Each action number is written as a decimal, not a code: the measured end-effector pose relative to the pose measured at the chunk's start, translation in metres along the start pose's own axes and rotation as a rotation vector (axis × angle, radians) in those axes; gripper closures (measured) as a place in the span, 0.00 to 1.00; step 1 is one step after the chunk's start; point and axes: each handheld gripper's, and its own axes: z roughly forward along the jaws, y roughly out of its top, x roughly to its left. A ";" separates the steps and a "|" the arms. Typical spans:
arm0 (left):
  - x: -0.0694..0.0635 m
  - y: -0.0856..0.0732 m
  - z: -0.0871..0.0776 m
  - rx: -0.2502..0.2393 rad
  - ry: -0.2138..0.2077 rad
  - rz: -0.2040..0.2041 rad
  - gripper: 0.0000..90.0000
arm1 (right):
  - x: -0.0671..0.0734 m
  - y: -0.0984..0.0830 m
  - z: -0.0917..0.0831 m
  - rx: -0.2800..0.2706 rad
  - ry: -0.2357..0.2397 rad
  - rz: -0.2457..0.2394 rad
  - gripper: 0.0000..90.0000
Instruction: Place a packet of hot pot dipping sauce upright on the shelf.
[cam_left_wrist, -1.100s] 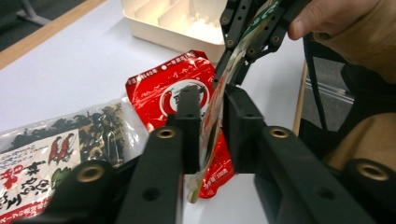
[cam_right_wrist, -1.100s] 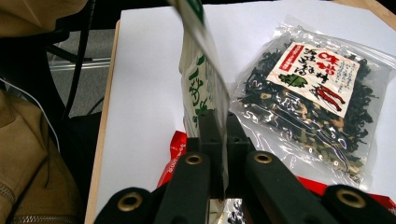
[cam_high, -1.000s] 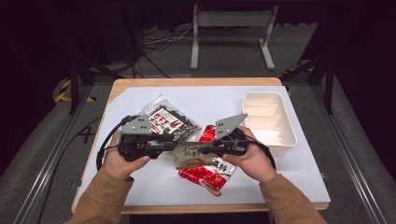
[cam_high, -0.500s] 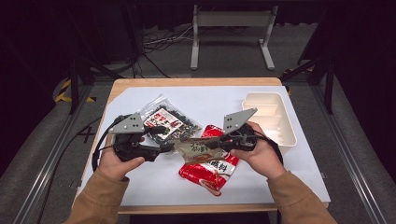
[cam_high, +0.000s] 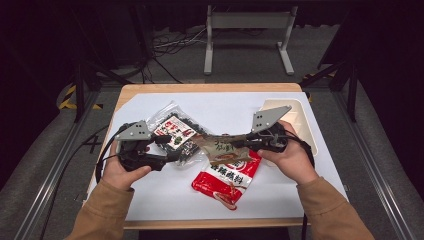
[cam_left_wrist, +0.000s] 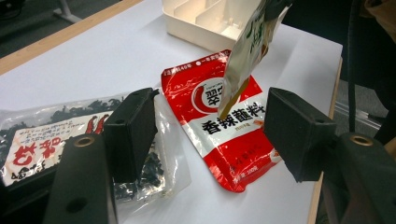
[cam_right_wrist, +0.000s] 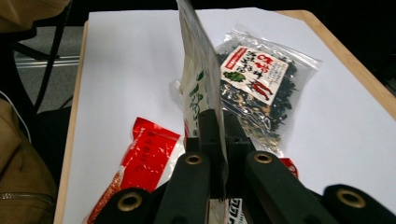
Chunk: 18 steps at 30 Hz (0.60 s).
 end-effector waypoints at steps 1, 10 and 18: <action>0.001 -0.001 0.000 0.003 0.010 0.000 0.39 | -0.001 0.000 -0.002 0.003 -0.006 -0.002 1.00; 0.009 -0.010 -0.001 0.026 0.098 -0.013 0.40 | -0.015 -0.003 -0.020 -0.004 -0.052 0.000 1.00; 0.017 -0.024 -0.008 0.011 0.129 -0.060 0.36 | -0.030 -0.006 -0.034 -0.024 -0.090 -0.006 1.00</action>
